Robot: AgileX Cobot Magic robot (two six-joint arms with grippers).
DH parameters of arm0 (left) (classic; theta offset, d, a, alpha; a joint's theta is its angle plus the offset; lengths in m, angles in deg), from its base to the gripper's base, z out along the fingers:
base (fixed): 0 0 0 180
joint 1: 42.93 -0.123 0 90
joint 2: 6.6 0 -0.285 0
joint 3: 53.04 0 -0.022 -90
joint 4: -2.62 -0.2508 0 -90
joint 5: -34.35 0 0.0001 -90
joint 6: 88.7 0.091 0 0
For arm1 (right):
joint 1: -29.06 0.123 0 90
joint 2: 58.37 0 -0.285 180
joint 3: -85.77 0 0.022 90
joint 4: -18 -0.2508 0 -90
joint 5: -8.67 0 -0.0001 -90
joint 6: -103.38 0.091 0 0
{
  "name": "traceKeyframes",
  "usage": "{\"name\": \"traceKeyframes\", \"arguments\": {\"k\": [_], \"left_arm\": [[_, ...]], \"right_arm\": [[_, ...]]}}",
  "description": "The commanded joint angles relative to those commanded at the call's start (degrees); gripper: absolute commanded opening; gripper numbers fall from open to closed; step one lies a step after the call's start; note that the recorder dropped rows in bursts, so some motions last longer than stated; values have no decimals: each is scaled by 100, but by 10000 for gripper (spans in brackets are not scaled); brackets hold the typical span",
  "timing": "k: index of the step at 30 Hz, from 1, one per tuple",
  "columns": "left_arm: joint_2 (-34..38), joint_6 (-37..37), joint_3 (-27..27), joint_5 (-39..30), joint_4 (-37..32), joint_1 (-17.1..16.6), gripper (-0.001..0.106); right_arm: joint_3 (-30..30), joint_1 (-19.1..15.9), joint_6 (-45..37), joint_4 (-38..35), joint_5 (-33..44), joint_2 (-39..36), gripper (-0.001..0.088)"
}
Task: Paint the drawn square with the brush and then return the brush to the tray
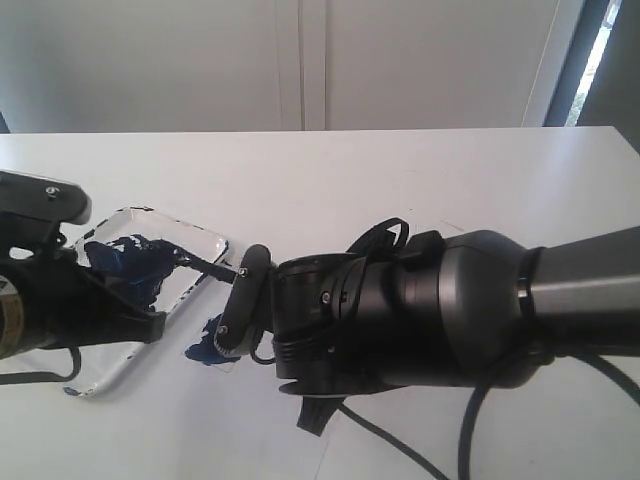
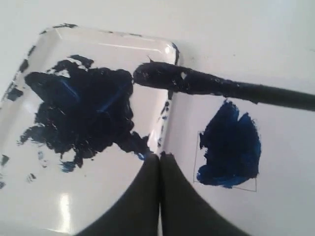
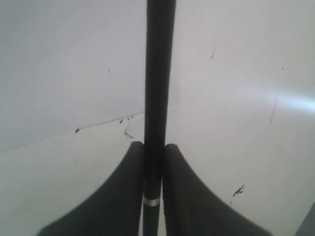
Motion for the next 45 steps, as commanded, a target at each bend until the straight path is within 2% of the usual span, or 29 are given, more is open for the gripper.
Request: {"name": "traceKeyframes", "arguments": {"k": [6, 11, 17, 23, 27, 32, 45], "left_arm": [[-944, 12, 366, -268, 157, 0, 0], [-1645, -332, 665, -1217, 580, 0, 0], [-2022, -399, 752, -1328, 552, 0, 0], [-2446, -411, 752, -1848, 396, 0, 0], [-2747, -411, 752, -1848, 384, 0, 0], [-2972, -411, 752, -1837, 349, 0, 0], [-3013, -401, 752, -1546, 360, 0, 0]], "right_arm": [[0, 0, 8, 0, -661, 0, 0], [-11, 0, 25, -23, -1420, -62, 0], [-11, 0, 109, -35, -1507, -420, 0], [-11, 0, 596, -25, -1786, -733, 0], [-11, 0, 683, -25, -2091, -833, 0], [-11, 0, 768, -25, -2108, -833, 0], [-31, 0, 1316, -37, -2121, -833, 3]]}}
